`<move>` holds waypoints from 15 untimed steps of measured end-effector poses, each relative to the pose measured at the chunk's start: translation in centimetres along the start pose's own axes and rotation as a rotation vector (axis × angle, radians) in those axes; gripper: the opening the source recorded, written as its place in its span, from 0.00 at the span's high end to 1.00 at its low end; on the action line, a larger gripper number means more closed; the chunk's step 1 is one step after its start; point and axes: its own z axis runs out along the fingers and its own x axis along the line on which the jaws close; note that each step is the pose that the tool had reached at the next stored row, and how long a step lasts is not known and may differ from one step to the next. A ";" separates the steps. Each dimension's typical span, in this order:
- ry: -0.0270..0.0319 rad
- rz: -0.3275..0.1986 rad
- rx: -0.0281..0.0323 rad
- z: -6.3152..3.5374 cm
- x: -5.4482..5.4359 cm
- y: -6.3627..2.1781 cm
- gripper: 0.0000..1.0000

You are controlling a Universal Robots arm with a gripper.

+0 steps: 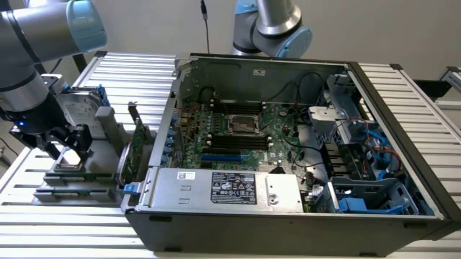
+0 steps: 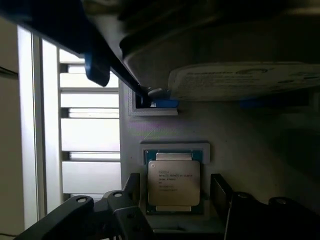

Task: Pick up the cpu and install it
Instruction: 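Pick up the cpu and move it towards the insertion slot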

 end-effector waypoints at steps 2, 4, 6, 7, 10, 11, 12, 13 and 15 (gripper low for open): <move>0.0000 0.002 0.0000 0.02 0.0 0.01 0.33; -0.0002 0.004 -0.0001 0.05 0.0 0.01 0.33; -0.0005 0.005 -0.0003 0.09 0.0 0.01 0.33; -0.0005 0.005 -0.0003 0.10 0.0 0.01 0.33; -0.0002 0.006 -0.0003 0.12 0.1 0.01 0.33; -0.0002 0.006 -0.0006 0.14 0.1 0.01 0.33; -0.0002 0.007 -0.0008 0.15 0.1 0.01 0.33; -0.0002 0.007 -0.0011 0.17 0.1 0.01 0.33; -0.0003 0.007 -0.0022 0.21 0.1 0.01 0.33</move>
